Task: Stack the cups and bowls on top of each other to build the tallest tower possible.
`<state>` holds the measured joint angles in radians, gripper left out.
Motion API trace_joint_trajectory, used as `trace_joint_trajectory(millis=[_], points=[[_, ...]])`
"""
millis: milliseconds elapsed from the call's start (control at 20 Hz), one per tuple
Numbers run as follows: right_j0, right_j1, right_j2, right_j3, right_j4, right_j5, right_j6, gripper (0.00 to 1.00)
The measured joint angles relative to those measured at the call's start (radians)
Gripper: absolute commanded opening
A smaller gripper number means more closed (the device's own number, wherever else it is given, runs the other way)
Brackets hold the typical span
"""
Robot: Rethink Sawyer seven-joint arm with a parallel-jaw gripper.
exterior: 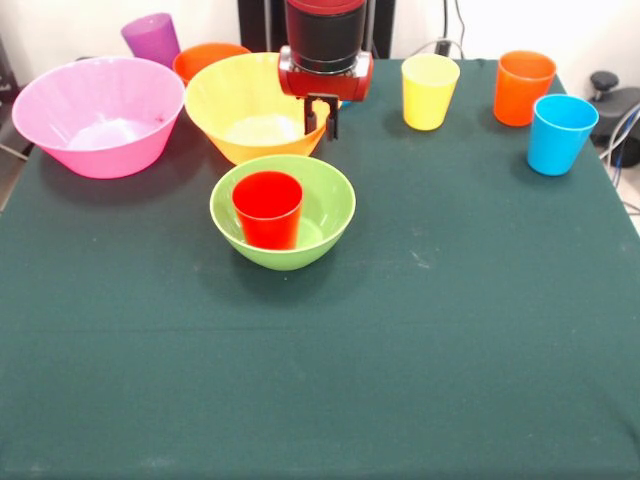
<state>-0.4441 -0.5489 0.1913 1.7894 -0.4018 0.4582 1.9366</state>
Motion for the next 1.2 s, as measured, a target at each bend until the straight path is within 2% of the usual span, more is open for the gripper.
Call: trace_joint_trajectory(millis=[500,1200], points=[[0.007,-0.004,-0.006,0.0,0.0,0.0,0.0,0.0],[0.017,-0.103,-0.007,-0.006,0.036,0.092,0.0,0.0]])
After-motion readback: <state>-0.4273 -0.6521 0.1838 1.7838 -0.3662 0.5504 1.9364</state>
